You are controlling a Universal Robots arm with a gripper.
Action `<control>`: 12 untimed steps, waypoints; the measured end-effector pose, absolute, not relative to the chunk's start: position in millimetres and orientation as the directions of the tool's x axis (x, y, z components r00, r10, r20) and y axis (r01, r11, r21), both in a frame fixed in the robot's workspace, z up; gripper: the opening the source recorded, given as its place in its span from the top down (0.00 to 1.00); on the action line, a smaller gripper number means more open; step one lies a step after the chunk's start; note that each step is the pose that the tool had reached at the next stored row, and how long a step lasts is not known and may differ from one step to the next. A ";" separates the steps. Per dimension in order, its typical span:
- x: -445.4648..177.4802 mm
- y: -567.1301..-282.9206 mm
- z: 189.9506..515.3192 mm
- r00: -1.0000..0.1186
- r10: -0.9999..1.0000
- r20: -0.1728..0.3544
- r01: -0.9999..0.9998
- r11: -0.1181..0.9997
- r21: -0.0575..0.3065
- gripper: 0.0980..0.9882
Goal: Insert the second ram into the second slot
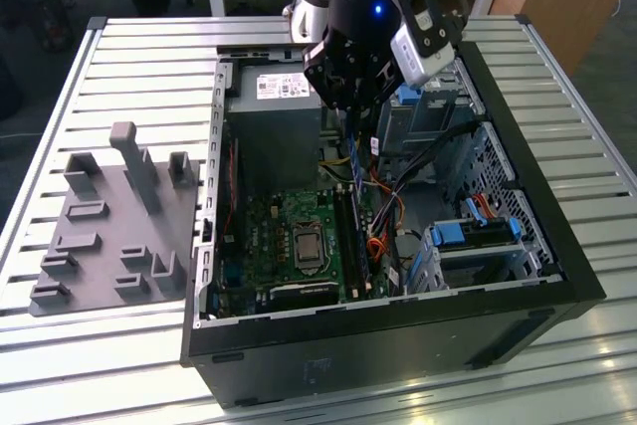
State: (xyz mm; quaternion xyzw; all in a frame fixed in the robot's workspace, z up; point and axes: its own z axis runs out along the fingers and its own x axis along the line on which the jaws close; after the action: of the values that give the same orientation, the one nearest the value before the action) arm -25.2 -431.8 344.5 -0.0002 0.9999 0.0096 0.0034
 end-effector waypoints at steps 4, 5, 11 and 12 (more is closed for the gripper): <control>-25.2 -431.8 343.7 -1.000 0.000 -0.007 0.000 1.000 0.019 0.96; -25.2 -431.8 343.5 -1.000 0.000 -0.007 0.000 1.000 0.019 0.96; -25.2 -431.8 342.2 -1.000 0.000 -0.007 0.000 1.000 0.019 0.96; -25.2 -431.8 341.9 -1.000 0.000 -0.007 0.000 1.000 0.019 0.96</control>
State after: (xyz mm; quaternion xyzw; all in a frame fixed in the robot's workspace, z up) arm -25.2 -431.8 341.9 -0.0002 0.9999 0.0096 0.0034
